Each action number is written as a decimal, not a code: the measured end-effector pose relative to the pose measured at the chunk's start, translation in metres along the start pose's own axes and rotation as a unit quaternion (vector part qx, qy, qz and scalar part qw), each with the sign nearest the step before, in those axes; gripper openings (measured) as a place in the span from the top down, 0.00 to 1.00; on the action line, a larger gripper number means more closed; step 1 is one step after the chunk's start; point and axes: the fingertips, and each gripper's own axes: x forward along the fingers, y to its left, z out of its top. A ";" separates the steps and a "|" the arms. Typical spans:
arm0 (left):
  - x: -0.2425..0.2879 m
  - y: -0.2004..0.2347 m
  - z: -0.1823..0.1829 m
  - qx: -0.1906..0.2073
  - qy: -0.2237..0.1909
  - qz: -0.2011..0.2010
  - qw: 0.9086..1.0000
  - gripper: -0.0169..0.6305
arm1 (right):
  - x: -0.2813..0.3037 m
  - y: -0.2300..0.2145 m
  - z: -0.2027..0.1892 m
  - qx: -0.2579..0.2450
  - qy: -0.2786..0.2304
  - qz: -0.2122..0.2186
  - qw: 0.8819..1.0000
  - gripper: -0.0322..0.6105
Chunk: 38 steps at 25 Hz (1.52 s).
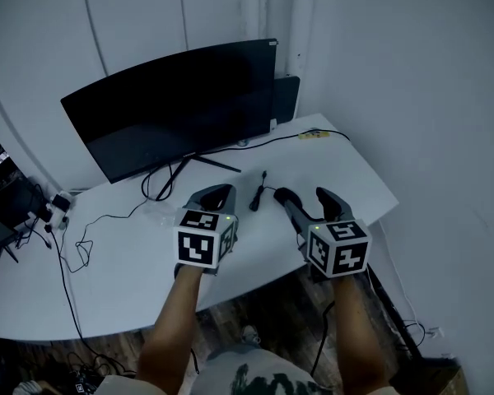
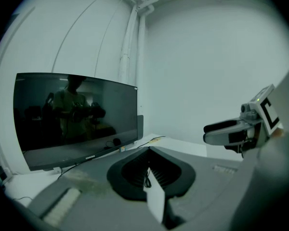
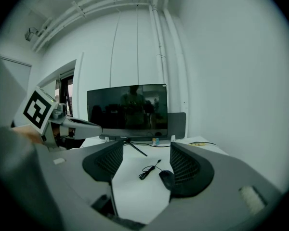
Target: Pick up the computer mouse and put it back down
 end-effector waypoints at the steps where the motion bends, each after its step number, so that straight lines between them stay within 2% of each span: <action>1: 0.005 0.005 0.002 0.001 0.000 0.002 1.000 0.97 | 0.008 -0.001 0.002 0.000 0.000 0.002 1.000 0.49; 9: 0.027 0.040 0.008 -0.007 -0.001 0.014 1.000 0.97 | 0.053 -0.002 0.014 -0.004 0.003 0.015 1.000 0.49; 15: 0.035 0.051 0.004 -0.015 0.000 0.027 1.000 0.97 | 0.071 -0.003 0.014 -0.004 0.006 0.027 1.000 0.48; 24: 0.060 0.046 0.005 -0.022 -0.001 0.070 0.997 0.97 | 0.092 -0.031 0.011 -0.015 0.016 0.068 0.997 0.48; 31: 0.085 0.030 0.006 -0.041 0.006 0.117 0.992 0.97 | 0.109 -0.065 0.012 -0.030 0.030 0.116 0.992 0.48; 38: 0.096 0.018 0.007 -0.043 0.006 0.155 0.987 0.97 | 0.124 -0.084 0.003 -0.040 0.045 0.152 0.986 0.48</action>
